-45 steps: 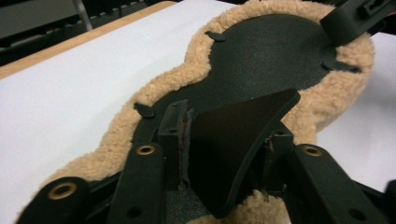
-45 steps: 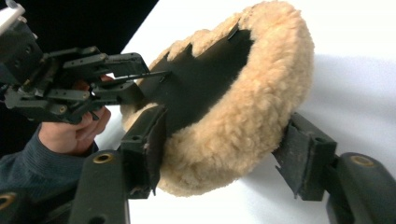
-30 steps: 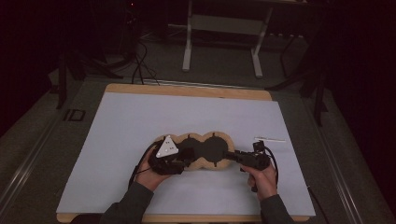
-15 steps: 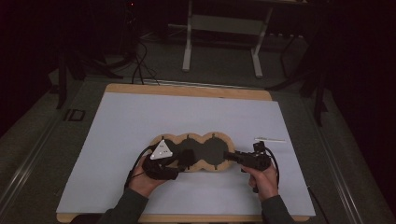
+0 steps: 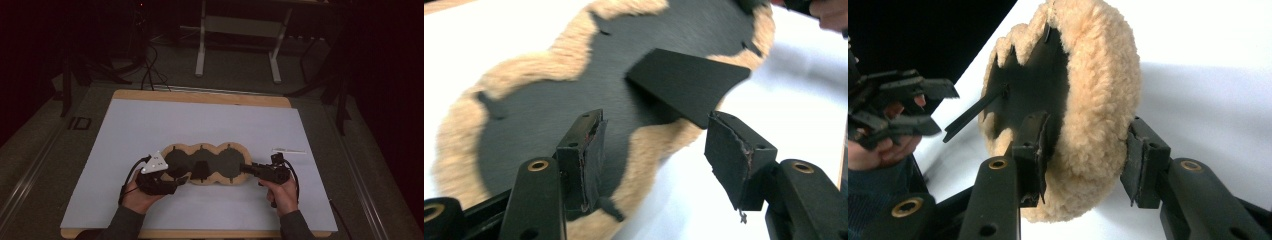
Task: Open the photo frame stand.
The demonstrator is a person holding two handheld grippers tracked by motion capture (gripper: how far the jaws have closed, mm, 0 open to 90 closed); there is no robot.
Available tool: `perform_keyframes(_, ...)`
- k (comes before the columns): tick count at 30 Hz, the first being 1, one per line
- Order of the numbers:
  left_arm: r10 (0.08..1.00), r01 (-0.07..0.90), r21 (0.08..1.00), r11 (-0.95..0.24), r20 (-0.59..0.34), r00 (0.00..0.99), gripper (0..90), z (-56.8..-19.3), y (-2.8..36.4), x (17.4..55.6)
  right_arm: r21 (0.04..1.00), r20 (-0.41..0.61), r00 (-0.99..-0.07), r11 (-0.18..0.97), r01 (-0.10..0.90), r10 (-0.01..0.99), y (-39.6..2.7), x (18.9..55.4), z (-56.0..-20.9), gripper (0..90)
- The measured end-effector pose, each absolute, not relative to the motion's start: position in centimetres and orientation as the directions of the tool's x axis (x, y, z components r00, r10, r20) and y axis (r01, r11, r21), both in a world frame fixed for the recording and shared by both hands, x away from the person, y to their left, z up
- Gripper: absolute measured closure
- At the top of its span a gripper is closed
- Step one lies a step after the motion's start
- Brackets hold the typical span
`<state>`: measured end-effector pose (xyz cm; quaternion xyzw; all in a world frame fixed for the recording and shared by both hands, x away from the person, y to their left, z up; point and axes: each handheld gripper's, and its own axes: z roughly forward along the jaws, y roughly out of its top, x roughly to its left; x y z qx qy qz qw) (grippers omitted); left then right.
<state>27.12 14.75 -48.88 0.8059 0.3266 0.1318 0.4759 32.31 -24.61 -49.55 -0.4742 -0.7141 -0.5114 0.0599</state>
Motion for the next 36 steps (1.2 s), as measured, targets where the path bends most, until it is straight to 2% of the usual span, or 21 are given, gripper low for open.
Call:
perform_keyframes(14,0.723,0.479,0.846,-0.235,-0.177,0.668,39.7,-49.2,19.3,28.7,0.709,0.513,-0.584,0.073,0.702,0.629,-24.5,31.9,-49.4,57.2)
perform_keyframes(19,0.729,0.524,0.825,-0.212,-0.224,0.647,37.7,-50.1,19.9,29.4,0.718,0.492,-0.595,0.091,0.69,0.636,-24.4,31.7,-49.4,57.3)
perform_keyframes(27,0.723,0.539,0.82,-0.19,-0.254,0.643,36.3,-50.5,20.2,29.9,0.725,0.469,-0.606,0.111,0.679,0.642,-24.4,31.6,-49.4,57.3)
perform_keyframes(36,0.744,0.554,0.81,-0.193,-0.247,0.621,34.6,-51.1,20.3,30.7,0.737,0.439,-0.623,0.137,0.662,0.648,-24.3,31.4,-49.4,57.3)
